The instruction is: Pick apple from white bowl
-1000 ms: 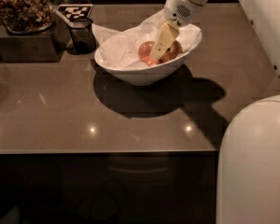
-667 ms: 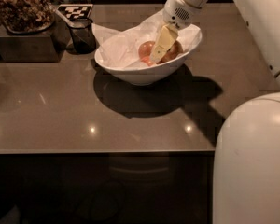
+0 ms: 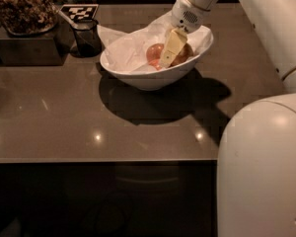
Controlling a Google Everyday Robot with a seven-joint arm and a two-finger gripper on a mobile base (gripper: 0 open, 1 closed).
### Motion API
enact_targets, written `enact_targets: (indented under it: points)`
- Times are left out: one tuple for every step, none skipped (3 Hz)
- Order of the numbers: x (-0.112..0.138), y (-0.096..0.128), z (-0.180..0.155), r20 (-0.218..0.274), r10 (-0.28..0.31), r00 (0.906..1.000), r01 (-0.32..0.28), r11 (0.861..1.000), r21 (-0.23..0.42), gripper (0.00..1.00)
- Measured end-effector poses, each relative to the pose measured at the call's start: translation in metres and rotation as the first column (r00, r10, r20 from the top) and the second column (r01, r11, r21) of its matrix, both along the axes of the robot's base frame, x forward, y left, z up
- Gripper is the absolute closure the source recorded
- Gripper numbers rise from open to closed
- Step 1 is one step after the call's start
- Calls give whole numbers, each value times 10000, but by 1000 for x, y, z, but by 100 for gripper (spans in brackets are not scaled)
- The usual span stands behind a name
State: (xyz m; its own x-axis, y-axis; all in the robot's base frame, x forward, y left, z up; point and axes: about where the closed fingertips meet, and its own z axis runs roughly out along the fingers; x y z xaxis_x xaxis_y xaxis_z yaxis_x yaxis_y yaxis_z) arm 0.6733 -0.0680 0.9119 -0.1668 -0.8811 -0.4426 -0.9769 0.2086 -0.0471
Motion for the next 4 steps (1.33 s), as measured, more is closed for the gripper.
enact_targets:
  points:
    - [0, -2, -2, -48, -7, 10000, 6, 10000, -83, 21]
    - [-3, -9, -6, -205, -115, 9997, 108, 9993, -345, 20]
    - [-6, -16, -8, -282, -242, 9993, 226, 9983, -536, 21]
    - [-7, -22, -8, -317, -361, 9988, 340, 9973, -646, 21]
